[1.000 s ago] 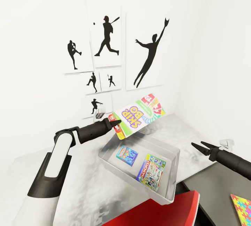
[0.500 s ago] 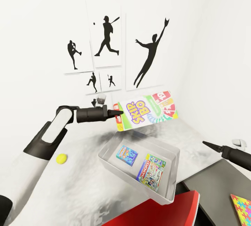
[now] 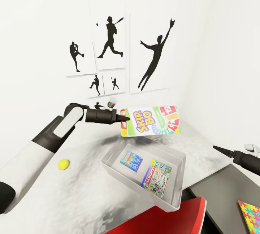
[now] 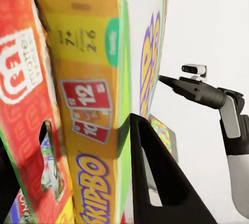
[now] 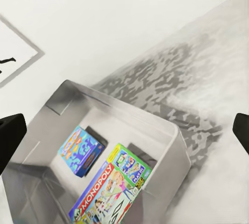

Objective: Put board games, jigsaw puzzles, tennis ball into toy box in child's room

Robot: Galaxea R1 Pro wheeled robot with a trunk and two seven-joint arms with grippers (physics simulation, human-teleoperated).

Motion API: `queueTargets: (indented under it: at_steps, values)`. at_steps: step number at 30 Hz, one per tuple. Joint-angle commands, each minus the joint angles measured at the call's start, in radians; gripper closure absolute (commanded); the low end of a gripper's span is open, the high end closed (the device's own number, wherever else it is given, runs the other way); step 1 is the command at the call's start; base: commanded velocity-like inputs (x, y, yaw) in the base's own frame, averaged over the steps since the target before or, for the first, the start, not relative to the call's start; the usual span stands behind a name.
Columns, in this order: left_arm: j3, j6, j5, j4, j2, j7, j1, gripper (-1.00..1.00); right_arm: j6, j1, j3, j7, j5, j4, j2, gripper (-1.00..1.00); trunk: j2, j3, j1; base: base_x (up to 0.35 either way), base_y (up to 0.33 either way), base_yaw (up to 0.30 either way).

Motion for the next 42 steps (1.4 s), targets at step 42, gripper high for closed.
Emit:
queueTargets:
  at_steps: [42]
  values:
    - [-0.235,0.0,-0.04,-0.001,0.15,-0.226,-0.05,1.0,-0.012,0.0,0.009,0.002,0.004,-0.002,0.012,-1.0,-0.002,-0.002,0.001,0.0,0.0,-0.038]
